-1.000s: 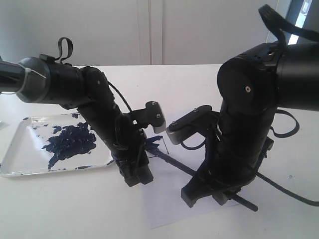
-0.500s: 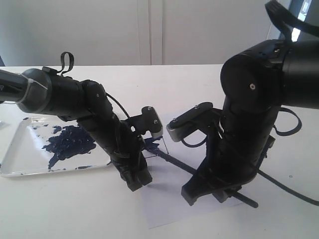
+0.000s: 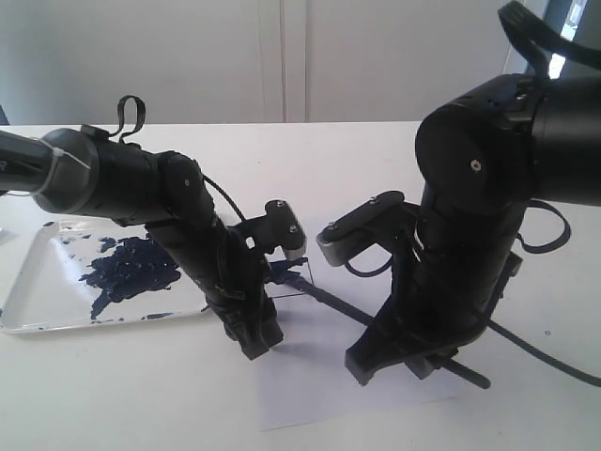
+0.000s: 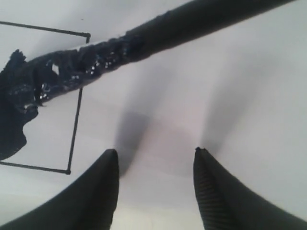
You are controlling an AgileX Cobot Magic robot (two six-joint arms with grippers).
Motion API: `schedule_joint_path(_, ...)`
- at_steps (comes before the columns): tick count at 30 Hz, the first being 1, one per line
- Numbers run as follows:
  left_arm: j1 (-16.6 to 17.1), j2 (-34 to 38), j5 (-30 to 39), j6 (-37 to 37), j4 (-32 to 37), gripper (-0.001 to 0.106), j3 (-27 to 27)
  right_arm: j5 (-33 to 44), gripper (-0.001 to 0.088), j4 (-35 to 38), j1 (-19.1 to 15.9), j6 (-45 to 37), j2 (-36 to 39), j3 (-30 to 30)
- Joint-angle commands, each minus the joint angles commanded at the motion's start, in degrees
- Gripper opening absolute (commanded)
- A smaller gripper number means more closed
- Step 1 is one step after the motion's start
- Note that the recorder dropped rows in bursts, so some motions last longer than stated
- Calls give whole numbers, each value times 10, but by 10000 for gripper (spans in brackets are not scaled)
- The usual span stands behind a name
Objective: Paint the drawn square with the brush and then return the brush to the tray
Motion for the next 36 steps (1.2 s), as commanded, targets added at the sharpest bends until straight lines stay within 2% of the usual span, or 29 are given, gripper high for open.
schedule_joint_path(19,0,0,10,-12,13,536,0,-2,0,-18,0,6,0,0)
schedule_joint_path(24,0,0,10,-12,13,536,0,-3,0,-51,0,25,0,0)
schedule_joint_path(30,0,0,10,-12,13,536,0,-16,0,-46,0,25,0,0)
schedule_joint_path(36,0,0,9,-12,13,536,0,-28,0,-5,0,1,0,0)
